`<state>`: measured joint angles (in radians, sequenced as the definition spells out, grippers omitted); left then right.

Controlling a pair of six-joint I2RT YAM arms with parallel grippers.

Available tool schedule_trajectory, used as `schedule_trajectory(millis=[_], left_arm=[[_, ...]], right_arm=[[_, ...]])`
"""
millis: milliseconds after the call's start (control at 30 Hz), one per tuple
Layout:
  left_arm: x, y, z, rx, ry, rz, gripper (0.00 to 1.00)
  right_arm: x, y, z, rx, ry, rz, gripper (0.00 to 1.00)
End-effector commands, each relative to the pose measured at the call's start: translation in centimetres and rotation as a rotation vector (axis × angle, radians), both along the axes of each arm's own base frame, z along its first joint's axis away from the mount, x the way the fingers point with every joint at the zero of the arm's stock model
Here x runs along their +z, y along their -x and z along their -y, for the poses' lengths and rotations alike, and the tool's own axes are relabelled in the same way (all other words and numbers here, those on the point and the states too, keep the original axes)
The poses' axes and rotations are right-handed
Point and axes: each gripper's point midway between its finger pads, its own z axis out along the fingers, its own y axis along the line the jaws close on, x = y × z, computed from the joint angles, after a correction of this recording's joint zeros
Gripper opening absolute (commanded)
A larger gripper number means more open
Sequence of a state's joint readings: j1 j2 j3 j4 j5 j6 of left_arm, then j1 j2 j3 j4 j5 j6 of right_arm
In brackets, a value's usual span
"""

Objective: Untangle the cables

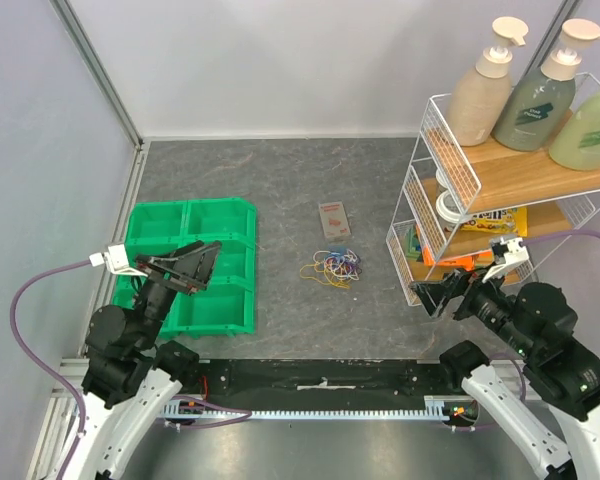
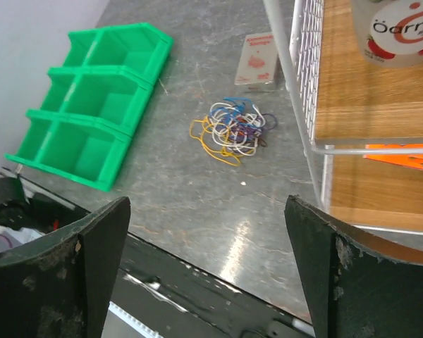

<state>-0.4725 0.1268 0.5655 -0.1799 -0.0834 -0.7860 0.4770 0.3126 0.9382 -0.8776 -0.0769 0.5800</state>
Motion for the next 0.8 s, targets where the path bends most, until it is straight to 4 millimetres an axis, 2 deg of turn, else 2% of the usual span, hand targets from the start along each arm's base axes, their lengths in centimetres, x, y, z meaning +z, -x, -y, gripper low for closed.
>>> schedule_trajectory(millis=[0,67,167,200,300,433,600,767], left_arm=[[0.5,1.1,-0.4,0.000,-0.093,0.032,0.99],[1.2,2.0,1.1,-0.088,-0.132,0.099,0.98],[1.0,2.4,2.7,-0.178,-0.192,0.117,0.98],[0.8,2.3,3.1,-0.197,-0.210,0.108,0.98],[0.3,2.7,4.4,-0.281,-0.263,0.113,0.98],[-0.3,3.3,5.5,-0.355,-0.315,0.139,0.96],[-1.2,3.1,5.7,-0.361,-0.336,0.135,0.97],[-3.1,2.3,5.8,-0.357,-0.348,0.084,0.96]], right_arm=[[2.5,1.4,1.5,0.045,0.144,0.096,0.98],[3.9,2.0,0.2,0.168,0.187,0.163,0.98],[3.4,2.1,-2.4,0.381,0.272,0.129,0.98],[3.6,2.3,-3.2,0.428,0.262,0.123,0.98],[6.3,3.5,-5.5,0.562,0.178,0.187,0.98],[7.5,4.6,-8.6,0.741,0.112,0.137,0.98],[6.5,5.1,-11.6,0.883,0.133,0.057,0.98],[6.8,4.9,-13.8,0.905,0.160,0.067,0.98]])
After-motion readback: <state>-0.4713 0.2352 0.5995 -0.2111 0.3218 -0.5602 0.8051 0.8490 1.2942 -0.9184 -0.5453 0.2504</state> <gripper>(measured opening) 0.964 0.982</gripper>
